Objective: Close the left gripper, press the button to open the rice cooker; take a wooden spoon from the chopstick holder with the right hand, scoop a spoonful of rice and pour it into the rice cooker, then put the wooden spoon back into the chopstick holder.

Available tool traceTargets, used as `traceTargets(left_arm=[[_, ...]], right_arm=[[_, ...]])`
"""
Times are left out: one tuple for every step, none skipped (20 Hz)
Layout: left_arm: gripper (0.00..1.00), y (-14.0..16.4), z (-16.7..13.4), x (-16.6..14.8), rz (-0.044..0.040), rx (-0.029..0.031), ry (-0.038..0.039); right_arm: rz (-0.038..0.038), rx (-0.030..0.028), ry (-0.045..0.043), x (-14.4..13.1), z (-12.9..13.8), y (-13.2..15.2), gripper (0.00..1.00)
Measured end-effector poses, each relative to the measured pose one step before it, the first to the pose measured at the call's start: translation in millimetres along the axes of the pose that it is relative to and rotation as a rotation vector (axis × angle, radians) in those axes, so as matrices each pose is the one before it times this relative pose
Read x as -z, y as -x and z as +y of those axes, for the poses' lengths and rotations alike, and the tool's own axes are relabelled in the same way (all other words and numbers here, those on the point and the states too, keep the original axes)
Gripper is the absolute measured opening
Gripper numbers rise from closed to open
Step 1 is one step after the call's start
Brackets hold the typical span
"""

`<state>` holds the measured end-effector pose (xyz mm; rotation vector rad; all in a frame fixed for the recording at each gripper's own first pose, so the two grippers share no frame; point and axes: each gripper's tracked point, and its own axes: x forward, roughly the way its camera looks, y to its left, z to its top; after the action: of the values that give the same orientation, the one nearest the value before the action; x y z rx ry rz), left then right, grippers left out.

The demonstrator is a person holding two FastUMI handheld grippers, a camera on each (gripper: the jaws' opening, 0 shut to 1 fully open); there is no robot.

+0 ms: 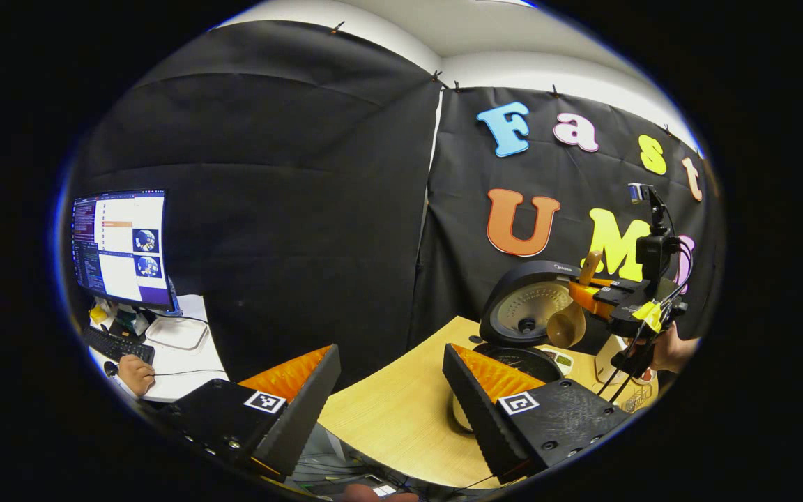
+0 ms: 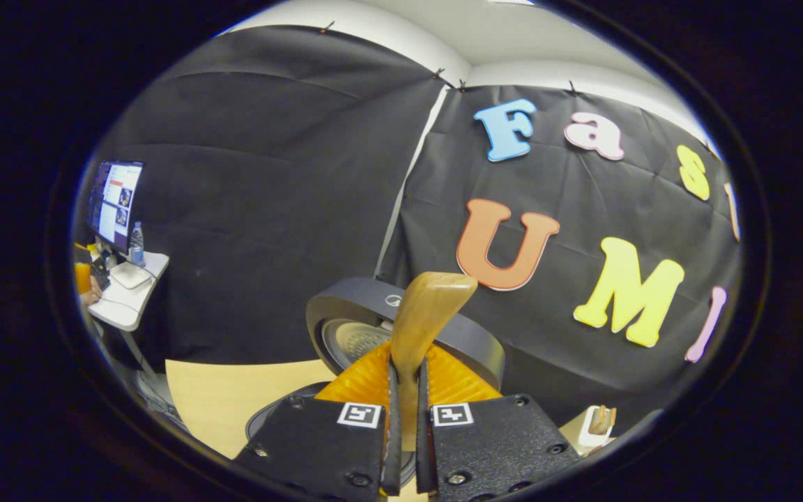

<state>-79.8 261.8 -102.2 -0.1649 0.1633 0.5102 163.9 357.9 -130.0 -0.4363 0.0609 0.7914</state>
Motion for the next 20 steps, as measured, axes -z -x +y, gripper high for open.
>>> traceTargets(left_arm=[[0.95,0.38,-0.42,-0.57,-0.00106,0.00231,-0.00204],[0.95,1.16,0.13,-1.16,-0.00230,-0.00150,-0.00436],[0.95,0.20,1.50,-0.77,-0.00312,-0.00134,-0.00364],[0.95,1.57,-0.12,-0.78,-0.00239,-0.00077,-0.00243],[0.95,1.02,0.00,0.42,0.00021,0.00047,-0.00144],[0.95,0.37,-0.42,0.12,0.00060,0.00015,-0.00065],[0.95,-0.87,-1.78,0.28,0.00273,0.00369,0.00041],[0.95,1.07,-2.53,0.06,0.00118,0.00356,-0.00201],[0.95,0.15,0.05,-0.93,-0.00029,0.00293,-0.00477],[0.95,1.52,-1.58,-1.13,-0.00295,0.00284,-0.00518],[0.95,-0.05,-0.36,-1.68,-0.00415,0.00284,-0.00594],[0.95,0.63,-1.53,-0.77,-0.00218,0.00258,-0.00422],[0.95,0.54,-2.75,-1.01,-0.00064,0.00509,-0.00057],[0.95,0.07,-4.43,0.23,0.00315,0.00736,0.00034],[0.95,0.52,-4.07,0.59,0.00272,0.00814,-0.00214],[0.95,0.49,-4.56,-0.21,0.00115,0.00924,-0.00427],[0.95,0.55,-4.10,-1.49,-0.00137,0.00843,-0.00422],[0.95,0.47,-5.23,-0.98,0.00049,0.01118,-0.00560],[0.95,-0.11,-4.57,-1.35,-0.00105,0.00867,-0.00812],[0.95,-0.12,-6.02,-2.03,-0.00153,0.01074,-0.00672]], right_arm=[[-0.01361,-0.00626,0.01214,-3.37,3.44,2.02,0.13],[-0.01231,-0.00567,0.01035,-2.61,2.15,2.46,0.13],[-0.01288,-0.00239,0.01582,-5.31,2.01,0.37,0.13],[-0.01136,-0.00009,0.01973,-2.32,2.22,2.67,0.13],[-0.01055,-0.00117,0.01938,-3.79,1.78,2.89,0.13],[-0.01035,-0.00334,0.01429,-3.93,2.28,1.57,0.13],[-0.00890,-0.00409,0.00291,-0.60,2.71,1.65,0.13],[-0.00720,-0.00481,-0.00615,-1.95,1.18,1.73,0.14],[-0.00247,0.00015,-0.00478,0.46,-3.06,1.42,0.14],[-0.00304,0.00383,-0.00319,-0.93,-2.66,1.94,0.14],[-0.00287,0.00705,-0.00719,-1.04,-1.44,-0.28,0.14],[-0.00411,0.00586,-0.01830,-2.01,-2.27,2.36,0.13],[-0.00471,0.00375,-0.03322,-1.75,-3.59,1.60,0.14],[0.00169,-0.00146,-0.04597,-0.90,-3.58,1.89,0.14],[0.00765,-0.00334,-0.05007,0.42,-5.95,0.05,0.14],[0.00641,0.00106,-0.05283,-0.05,-7.78,1.95,0.14],[0.00356,0.00713,-0.05849,-1.78,-7.64,4.01,0.14],[-0.00160,0.01060,-0.06181,-1.14,-8.92,5.07,0.14],[-0.00059,0.00707,-0.06335,-1.85,-7.95,5.86,0.14],[0.00290,0.00125,-0.06314,-0.62,-7.02,5.13,0.14]])
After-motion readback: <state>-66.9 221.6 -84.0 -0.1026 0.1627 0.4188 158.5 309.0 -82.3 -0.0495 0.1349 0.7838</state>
